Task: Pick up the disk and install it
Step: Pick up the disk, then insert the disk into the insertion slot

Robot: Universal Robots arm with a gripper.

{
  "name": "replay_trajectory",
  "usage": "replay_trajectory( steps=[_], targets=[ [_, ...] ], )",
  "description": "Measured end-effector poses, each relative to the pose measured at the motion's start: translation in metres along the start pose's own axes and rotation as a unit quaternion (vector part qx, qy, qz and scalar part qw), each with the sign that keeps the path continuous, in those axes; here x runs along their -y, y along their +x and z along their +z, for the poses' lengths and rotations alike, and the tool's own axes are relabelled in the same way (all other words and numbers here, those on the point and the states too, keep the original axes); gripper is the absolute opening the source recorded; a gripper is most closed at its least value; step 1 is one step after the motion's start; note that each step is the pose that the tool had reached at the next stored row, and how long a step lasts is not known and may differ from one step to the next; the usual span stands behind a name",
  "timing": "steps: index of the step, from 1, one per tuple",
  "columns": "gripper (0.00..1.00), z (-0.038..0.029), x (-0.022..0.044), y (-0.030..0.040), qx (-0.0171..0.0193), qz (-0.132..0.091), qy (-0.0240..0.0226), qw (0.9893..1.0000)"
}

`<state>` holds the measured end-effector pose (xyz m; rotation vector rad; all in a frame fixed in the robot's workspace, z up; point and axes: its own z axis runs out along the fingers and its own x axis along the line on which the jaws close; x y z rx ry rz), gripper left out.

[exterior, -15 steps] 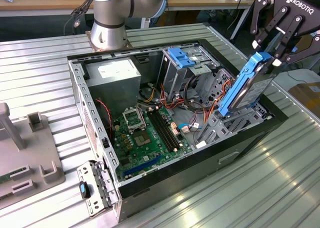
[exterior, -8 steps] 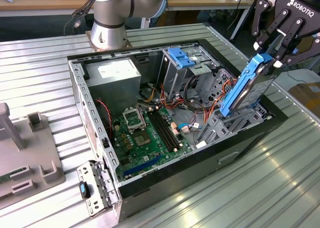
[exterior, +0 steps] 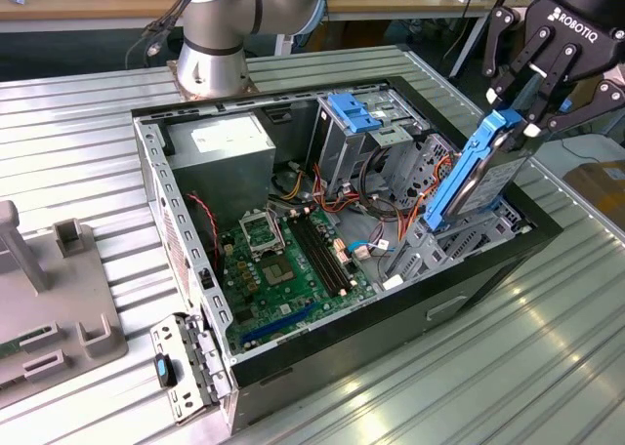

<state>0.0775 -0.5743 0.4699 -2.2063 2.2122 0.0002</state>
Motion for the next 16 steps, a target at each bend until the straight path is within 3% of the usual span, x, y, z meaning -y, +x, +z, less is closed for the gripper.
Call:
replay_trajectory(
  steps=[16],
  targets=[
    [0.36, 0.0104, 0.0013, -0.0009, -0.0007, 0.000, 0.0000, 1.0000]
  ],
)
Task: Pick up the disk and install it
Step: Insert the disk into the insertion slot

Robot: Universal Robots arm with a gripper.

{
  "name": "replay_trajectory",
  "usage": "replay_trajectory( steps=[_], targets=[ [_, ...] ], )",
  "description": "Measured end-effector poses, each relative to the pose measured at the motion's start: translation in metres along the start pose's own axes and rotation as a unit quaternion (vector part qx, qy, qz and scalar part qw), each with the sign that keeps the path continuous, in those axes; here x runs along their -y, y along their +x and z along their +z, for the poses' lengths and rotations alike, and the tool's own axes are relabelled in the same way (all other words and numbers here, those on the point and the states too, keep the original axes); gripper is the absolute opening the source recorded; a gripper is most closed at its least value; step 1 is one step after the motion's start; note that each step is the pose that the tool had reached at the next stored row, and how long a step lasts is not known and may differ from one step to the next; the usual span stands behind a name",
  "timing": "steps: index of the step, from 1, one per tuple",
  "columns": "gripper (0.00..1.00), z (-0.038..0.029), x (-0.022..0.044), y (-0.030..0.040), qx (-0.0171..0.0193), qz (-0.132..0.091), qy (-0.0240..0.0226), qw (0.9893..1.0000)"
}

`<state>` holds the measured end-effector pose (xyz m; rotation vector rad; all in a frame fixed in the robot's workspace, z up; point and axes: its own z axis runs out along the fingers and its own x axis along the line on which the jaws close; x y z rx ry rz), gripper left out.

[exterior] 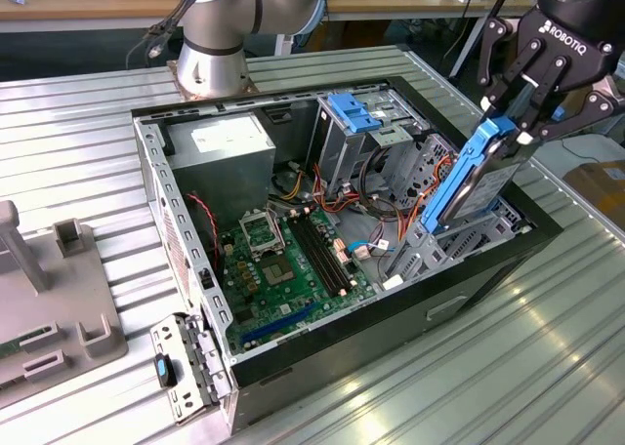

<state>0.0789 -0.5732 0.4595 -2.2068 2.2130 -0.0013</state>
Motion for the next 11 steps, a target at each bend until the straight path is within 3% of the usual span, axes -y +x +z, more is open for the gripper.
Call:
replay_trajectory(
  steps=[11],
  targets=[
    [0.36, 0.0043, -0.0001, 0.0002, 0.0001, 0.000, 0.0000, 1.0000]
  ],
)
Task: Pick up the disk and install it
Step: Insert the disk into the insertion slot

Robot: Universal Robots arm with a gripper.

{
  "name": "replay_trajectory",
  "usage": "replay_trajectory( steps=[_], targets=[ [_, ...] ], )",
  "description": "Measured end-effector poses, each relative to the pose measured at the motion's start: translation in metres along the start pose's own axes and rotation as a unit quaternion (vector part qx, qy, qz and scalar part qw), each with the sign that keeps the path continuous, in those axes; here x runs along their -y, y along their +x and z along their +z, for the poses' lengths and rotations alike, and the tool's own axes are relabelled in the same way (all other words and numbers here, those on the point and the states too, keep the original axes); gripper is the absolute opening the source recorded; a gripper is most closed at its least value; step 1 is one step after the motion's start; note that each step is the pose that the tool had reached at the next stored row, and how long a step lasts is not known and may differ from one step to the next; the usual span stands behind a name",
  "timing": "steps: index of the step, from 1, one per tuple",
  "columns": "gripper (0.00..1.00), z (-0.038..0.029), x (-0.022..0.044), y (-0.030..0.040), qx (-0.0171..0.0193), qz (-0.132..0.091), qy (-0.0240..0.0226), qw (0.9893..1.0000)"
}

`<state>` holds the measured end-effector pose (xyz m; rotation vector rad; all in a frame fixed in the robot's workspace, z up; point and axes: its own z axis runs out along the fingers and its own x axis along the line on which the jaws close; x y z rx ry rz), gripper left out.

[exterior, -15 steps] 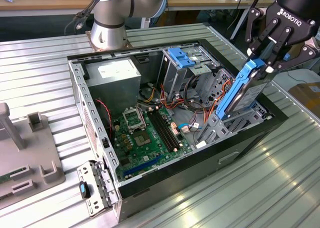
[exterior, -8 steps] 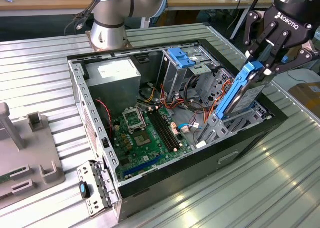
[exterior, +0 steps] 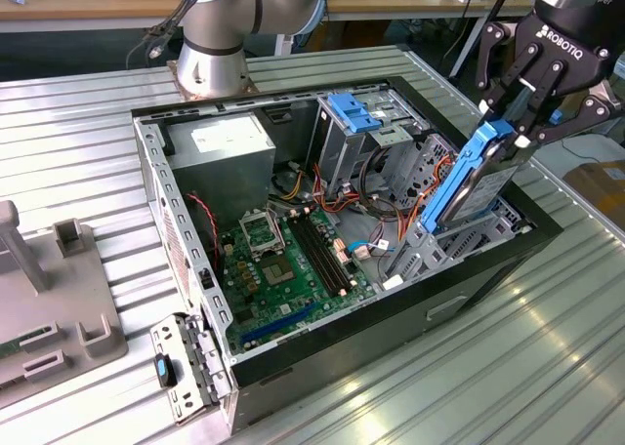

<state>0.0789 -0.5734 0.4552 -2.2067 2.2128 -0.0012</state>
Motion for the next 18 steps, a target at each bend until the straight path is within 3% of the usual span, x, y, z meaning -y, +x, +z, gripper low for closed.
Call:
replay_trajectory(
  steps=[6, 13, 18],
  targets=[
    [0.36, 0.0136, -0.0002, 0.0005, -0.0001, 0.000, 0.0015, 1.0000],
    [0.36, 0.0403, -0.0005, 0.0021, -0.0002, 0.000, 0.0020, 1.0000],
    [0.36, 0.0435, 0.0007, 0.0022, -0.0001, 0.000, 0.0020, 1.0000]
  ],
)
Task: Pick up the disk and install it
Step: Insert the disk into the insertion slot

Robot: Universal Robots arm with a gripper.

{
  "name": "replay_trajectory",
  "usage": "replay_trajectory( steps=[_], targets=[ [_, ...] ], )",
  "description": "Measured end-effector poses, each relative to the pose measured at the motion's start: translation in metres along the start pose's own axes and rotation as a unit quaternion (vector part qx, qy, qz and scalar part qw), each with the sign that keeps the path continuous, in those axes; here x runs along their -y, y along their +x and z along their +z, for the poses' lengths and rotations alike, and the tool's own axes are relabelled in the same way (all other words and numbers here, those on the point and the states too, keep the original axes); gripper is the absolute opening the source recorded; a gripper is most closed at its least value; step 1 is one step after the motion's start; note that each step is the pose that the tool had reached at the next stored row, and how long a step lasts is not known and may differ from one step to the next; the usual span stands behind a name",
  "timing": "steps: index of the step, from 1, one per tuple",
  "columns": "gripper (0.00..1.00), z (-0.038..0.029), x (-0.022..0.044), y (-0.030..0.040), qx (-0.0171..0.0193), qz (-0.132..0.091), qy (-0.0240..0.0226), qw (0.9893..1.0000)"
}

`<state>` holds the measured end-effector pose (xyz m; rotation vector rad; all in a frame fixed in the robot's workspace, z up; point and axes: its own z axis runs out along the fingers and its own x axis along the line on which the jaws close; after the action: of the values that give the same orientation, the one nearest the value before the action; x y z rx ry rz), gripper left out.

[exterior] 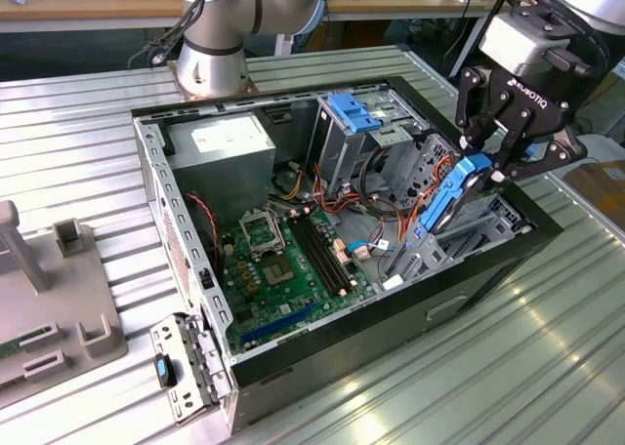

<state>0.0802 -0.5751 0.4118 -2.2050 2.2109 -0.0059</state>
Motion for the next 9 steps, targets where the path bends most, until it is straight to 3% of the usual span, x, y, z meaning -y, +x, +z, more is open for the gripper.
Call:
replay_trajectory(
  steps=[4, 6, 9],
  targets=[
    [0.36, 0.0003, 0.0019, 0.0000, 0.0000, 0.000, 0.0000, 1.0000],
    [0.36, 0.0064, 0.0015, 0.0003, 0.0000, 0.000, 0.0000, 1.0000],
    [0.36, 0.0088, 0.0011, 0.0004, 0.0000, 0.000, 0.0000, 1.0000]
  ],
)
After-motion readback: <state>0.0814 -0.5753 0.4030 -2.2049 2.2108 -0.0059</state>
